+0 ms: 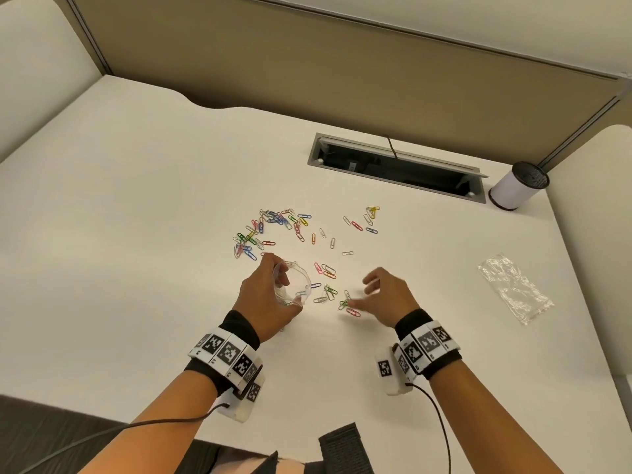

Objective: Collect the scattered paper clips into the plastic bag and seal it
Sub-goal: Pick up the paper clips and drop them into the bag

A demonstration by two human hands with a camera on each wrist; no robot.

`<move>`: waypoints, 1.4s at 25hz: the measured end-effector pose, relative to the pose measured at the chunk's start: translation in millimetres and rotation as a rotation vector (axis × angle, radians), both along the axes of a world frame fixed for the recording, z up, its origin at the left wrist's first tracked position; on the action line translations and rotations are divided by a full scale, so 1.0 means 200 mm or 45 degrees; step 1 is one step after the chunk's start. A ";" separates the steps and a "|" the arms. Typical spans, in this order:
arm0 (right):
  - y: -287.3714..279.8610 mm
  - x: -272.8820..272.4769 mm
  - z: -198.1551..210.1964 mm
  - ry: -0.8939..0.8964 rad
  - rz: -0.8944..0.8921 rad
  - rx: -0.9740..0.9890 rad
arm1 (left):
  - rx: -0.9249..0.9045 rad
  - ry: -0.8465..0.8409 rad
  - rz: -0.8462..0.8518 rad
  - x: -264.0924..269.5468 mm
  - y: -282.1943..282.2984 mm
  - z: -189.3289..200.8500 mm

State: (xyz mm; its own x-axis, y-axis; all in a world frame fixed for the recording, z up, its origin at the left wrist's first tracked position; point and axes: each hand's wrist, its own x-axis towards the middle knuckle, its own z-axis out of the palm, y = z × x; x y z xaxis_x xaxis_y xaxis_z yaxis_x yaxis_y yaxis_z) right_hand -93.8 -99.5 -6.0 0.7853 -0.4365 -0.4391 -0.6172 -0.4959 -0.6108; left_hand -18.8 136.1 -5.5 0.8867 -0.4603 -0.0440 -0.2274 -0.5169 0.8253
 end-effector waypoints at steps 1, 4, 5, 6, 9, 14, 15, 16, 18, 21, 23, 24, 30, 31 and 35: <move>-0.01 -0.03 -0.06 0.139 0.045 -0.068 | -0.007 0.005 0.022 0.00 0.02 0.00; 0.02 -0.07 -0.18 0.099 0.049 -0.039 | -0.009 0.013 0.077 0.01 0.08 0.00; 0.04 -0.06 -0.20 0.030 0.047 -0.011 | -0.007 0.020 0.094 0.01 0.09 0.00; 0.07 -0.03 -0.22 -0.028 0.045 0.023 | -0.005 0.029 0.106 0.02 0.10 0.00; 0.13 0.09 -0.25 -0.136 0.040 0.059 | -0.013 0.044 0.122 0.01 0.11 0.00; 0.11 0.29 -0.27 -0.264 -0.003 0.041 | -0.011 0.037 0.140 0.00 0.14 0.01; 0.09 0.31 -0.26 -0.297 -0.035 0.055 | -0.014 0.041 0.152 0.00 0.15 0.01; 0.07 0.32 -0.25 -0.336 -0.071 0.058 | -0.016 0.046 0.160 0.00 0.16 0.01; 0.03 0.35 -0.24 -0.383 -0.025 -0.012 | -0.009 0.046 0.172 0.00 0.19 0.01; 0.00 0.40 -0.25 -0.215 0.300 -0.134 | 0.003 0.048 0.175 0.00 0.20 0.00; 0.03 0.42 -0.26 -0.068 0.501 -0.170 | 0.004 0.054 0.167 -0.01 0.19 0.00; 0.05 0.42 -0.26 -0.035 0.588 -0.193 | 0.008 0.054 0.158 -0.02 0.18 0.00; 0.16 0.27 -0.29 -0.025 0.834 -0.254 | 0.011 0.044 0.117 -0.01 0.14 -0.01; 0.17 0.25 -0.29 -0.036 0.836 -0.267 | 0.011 0.042 0.111 -0.01 0.14 -0.01; 0.19 0.16 -0.31 -0.120 0.866 -0.420 | 0.019 0.042 0.084 -0.01 0.12 -0.01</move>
